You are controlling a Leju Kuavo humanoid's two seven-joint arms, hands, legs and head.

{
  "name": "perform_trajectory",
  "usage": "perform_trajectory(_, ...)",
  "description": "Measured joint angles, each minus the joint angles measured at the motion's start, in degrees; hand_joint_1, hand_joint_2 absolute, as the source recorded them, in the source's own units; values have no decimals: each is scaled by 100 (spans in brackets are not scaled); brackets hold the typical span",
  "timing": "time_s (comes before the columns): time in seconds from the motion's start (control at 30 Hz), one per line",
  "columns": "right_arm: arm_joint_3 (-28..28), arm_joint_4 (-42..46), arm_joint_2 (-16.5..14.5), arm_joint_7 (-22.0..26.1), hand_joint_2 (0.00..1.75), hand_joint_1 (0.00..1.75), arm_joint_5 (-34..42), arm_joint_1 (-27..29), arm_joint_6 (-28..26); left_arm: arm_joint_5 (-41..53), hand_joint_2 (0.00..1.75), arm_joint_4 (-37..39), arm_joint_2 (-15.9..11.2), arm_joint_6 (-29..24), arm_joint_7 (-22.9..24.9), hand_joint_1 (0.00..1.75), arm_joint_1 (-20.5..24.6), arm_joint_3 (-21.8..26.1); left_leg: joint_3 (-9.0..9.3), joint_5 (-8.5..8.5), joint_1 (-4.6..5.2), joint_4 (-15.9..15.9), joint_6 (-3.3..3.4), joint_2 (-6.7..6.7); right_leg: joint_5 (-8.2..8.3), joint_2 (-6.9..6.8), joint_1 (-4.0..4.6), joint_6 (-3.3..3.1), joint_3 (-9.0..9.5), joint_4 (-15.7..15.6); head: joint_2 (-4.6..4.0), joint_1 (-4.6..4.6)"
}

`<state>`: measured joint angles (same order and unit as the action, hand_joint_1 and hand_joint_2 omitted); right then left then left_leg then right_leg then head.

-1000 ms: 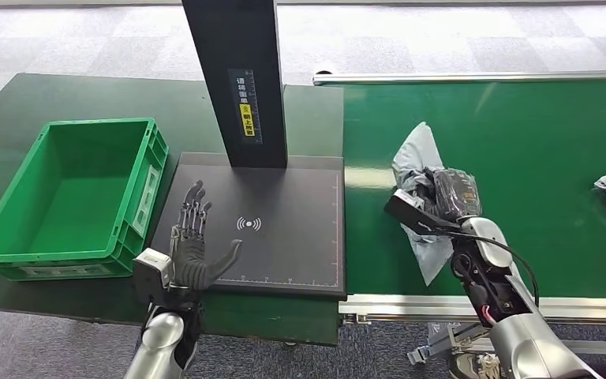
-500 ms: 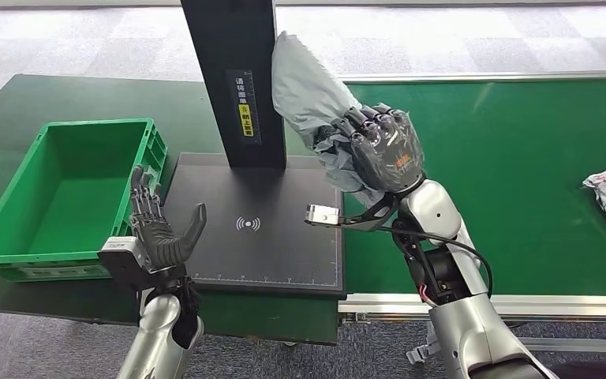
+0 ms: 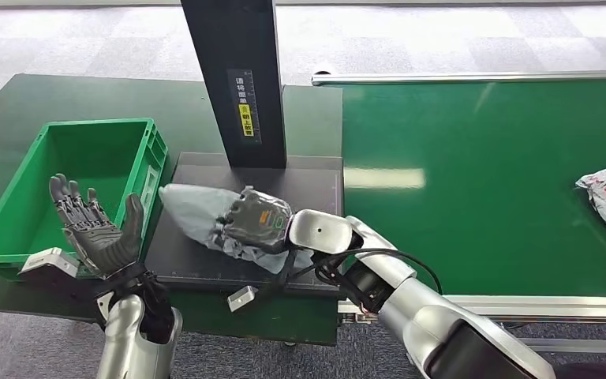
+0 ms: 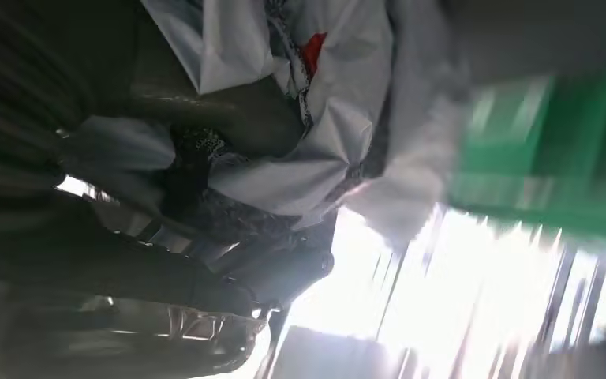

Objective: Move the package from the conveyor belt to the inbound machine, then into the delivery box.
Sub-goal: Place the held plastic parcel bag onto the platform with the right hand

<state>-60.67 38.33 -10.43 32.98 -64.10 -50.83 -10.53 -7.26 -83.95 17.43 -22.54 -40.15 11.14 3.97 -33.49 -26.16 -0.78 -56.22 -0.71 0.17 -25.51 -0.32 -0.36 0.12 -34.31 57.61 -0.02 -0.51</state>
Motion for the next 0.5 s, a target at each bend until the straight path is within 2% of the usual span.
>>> perform_trajectory(0.1, -537, -413, -90, -134, 175, 175, 291, 5, 1166, -11, 175, -119, 23, -3, 0, 0, -77, 109, 0, 0, 4, -1, 0, -1, 1, -1, -4, 1, 3, -1, 0, -1)
perform_trajectory(0.17, -783, -612, -132, -234, 175, 175, 436, -4, 1702, -10, 175, -147, 29, -24, 0, 0, -110, 139, 2, 0, 7, -1, 1, -1, 1, -1, -7, 2, 5, -3, 0, -2)
perform_trajectory(0.23, -962, -730, -161, -336, 175, 175, 587, -39, 2019, -10, 175, -155, 35, -54, 0, 0, -133, 163, 9, 0, 9, -2, 1, 0, 1, 0, -9, 2, 9, -4, 0, -1)
perform_trajectory(0.3, -1058, -779, -167, -427, 175, 175, 763, -76, 2097, -6, 175, -154, 41, -73, 0, 0, -148, 177, 18, -1, 10, -2, 2, -1, 1, 0, -10, 2, 16, -5, 0, -1)
perform_trajectory(0.33, -1082, -788, -162, -458, 175, 153, 872, -85, 2050, -3, 175, -154, 43, -76, 0, 0, -154, 179, 21, -1, 9, -2, 2, 0, 1, -1, -10, 2, 18, -6, 0, -1)
perform_trajectory(0.37, -1093, -790, -149, -470, 175, 121, 997, -89, 1970, -1, 175, -153, 43, -77, 0, 0, -162, 177, 22, 0, 9, -2, 2, 0, 2, -1, -10, 2, 20, -6, 0, -1)
perform_trajectory(0.4, -1092, -790, -126, -461, 175, 86, 1141, -91, 1867, 1, 175, -153, 43, -74, 0, 0, -169, 174, 23, 0, 9, -2, 2, 0, 2, -1, -9, 2, 20, -6, 0, -1)
perform_trajectory(0.43, -1075, -790, -96, -440, 175, 42, 1304, -91, 1761, 1, 175, -153, 43, -68, 0, 0, -176, 170, 24, 0, 9, -2, 2, 0, 3, 0, -9, 2, 21, -6, 0, -1)
perform_trajectory(0.47, -1039, -790, -60, -411, 175, 21, 1482, -92, 1669, 1, 175, -153, 43, -59, 0, 0, -183, 165, 24, 1, 9, -2, 3, 0, 4, 1, -9, 2, 21, -6, 0, -1)
perform_trajectory(0.5, -977, -790, -19, -369, 175, 8, 1690, -92, 1594, 0, 175, -153, 43, -47, 0, 0, -191, 160, 25, 1, 9, -2, 3, 0, 6, 1, -9, 2, 21, -6, 0, -1)
